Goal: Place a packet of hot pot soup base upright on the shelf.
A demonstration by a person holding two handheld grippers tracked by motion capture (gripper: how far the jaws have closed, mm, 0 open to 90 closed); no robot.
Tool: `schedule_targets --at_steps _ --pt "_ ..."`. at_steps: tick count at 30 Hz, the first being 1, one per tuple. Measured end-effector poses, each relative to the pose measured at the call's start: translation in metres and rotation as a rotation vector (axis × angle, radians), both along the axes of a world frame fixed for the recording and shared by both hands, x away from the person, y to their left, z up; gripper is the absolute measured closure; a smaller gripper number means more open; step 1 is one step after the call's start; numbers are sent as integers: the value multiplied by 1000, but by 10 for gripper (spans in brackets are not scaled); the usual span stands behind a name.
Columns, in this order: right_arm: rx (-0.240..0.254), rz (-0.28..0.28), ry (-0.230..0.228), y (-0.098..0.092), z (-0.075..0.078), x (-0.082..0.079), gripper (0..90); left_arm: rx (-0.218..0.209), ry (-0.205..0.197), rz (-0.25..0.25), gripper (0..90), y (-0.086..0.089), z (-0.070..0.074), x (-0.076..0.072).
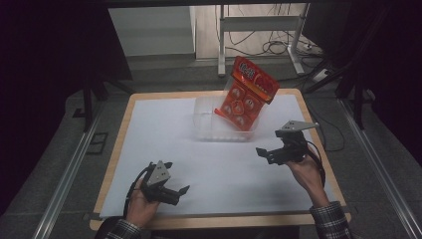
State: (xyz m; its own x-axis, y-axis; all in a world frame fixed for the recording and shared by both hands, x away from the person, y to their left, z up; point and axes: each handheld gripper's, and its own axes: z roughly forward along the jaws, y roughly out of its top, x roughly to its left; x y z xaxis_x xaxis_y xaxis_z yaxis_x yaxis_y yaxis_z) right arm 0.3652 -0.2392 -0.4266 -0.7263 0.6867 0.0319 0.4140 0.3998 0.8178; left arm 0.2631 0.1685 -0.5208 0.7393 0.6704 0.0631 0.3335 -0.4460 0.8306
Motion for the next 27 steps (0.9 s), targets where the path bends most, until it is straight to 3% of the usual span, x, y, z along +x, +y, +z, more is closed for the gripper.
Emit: schedule_targets --at_steps 9,16,27 --pt "-25 6 -3 -4 -3 -12 0 38 5 6 17 -3 -1 -1" --pt "-41 3 -24 -7 -7 -18 0 30 11 21 15 -2 0 -1" --pt "-9 -5 2 -14 -14 -25 0 32 12 23 15 -3 0 -1"
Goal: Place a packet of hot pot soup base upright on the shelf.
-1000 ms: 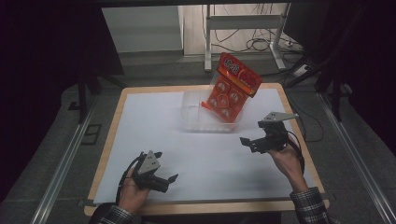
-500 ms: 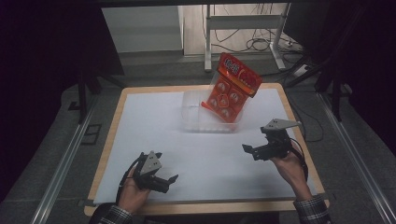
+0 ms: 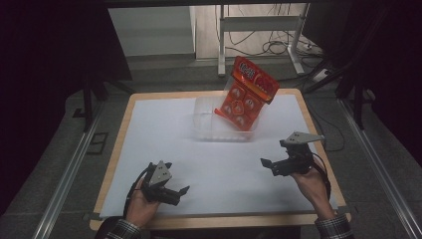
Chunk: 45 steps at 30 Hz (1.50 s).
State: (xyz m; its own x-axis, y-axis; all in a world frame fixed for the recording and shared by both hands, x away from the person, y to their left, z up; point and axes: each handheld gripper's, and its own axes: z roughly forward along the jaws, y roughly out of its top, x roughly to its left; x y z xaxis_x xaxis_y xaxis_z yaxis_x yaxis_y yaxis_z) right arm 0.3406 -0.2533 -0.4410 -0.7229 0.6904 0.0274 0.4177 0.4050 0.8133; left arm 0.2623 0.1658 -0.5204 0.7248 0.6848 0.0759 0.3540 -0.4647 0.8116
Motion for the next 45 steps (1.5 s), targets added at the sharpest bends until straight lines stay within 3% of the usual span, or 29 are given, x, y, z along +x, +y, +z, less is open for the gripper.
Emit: schedule_targets --at_steps 5,29,33,42,45 --pt "15 -6 6 -4 -2 -2 5 2 1 2 15 0 0 0" --pt "-20 -44 -24 -21 -15 -26 4 7 1 10 15 2 0 1" --pt "-19 -49 -20 -24 -16 -31 4 -11 24 8 20 2 0 1" --pt "-19 -75 -15 -34 -18 -42 4 2 13 13 19 2 1 0" --pt "-16 -89 -11 -38 -20 -44 6 -8 32 8 21 1 1 0"
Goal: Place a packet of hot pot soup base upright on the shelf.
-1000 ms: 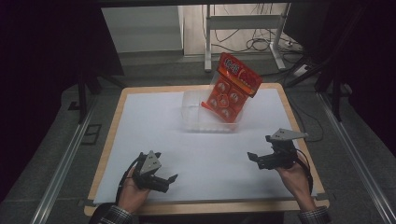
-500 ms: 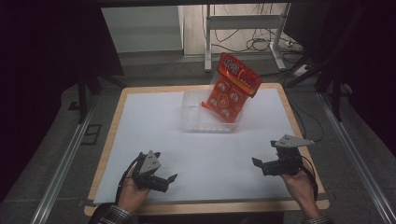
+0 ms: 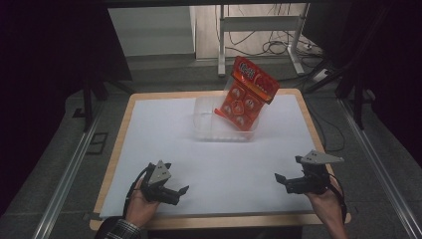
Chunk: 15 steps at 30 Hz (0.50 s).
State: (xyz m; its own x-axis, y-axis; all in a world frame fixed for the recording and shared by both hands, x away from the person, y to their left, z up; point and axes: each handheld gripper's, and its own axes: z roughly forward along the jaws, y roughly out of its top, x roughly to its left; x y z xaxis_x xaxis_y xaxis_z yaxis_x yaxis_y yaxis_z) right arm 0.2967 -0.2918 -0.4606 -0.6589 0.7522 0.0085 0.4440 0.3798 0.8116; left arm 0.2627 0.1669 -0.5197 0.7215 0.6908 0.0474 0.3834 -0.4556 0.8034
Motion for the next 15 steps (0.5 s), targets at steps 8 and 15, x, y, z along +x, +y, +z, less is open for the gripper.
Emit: schedule_targets --at_steps 8,15 --pt "-19 -35 -7 -8 -5 -4 7 5 2 3 23 0 0 0" --pt "-48 -72 -16 -17 -12 -5 7 17 -6 13 19 0 0 0"
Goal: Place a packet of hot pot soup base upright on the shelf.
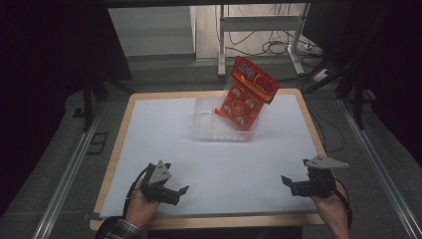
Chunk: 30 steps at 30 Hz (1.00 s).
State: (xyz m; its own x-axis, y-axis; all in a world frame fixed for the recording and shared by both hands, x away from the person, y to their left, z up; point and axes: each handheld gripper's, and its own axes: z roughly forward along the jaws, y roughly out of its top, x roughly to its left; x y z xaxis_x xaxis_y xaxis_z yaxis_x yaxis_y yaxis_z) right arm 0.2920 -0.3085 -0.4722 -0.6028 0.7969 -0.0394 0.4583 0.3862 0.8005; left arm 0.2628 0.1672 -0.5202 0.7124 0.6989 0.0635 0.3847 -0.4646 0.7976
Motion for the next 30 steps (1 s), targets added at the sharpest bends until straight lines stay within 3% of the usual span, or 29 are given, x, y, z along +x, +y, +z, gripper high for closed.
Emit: schedule_targets --at_steps 10,17,25,30 --pt "-5 -35 14 -12 -11 6 7 20 -15 6 12 -1 -1 0" --pt "-27 -44 57 -14 -23 11 5 25 -15 6 10 -2 -2 0" --pt "-18 -53 115 -18 -31 16 0 36 -11 5 8 -3 -4 1" --pt "-12 -55 122 -18 -32 17 0 34 -12 9 8 -2 -3 1"
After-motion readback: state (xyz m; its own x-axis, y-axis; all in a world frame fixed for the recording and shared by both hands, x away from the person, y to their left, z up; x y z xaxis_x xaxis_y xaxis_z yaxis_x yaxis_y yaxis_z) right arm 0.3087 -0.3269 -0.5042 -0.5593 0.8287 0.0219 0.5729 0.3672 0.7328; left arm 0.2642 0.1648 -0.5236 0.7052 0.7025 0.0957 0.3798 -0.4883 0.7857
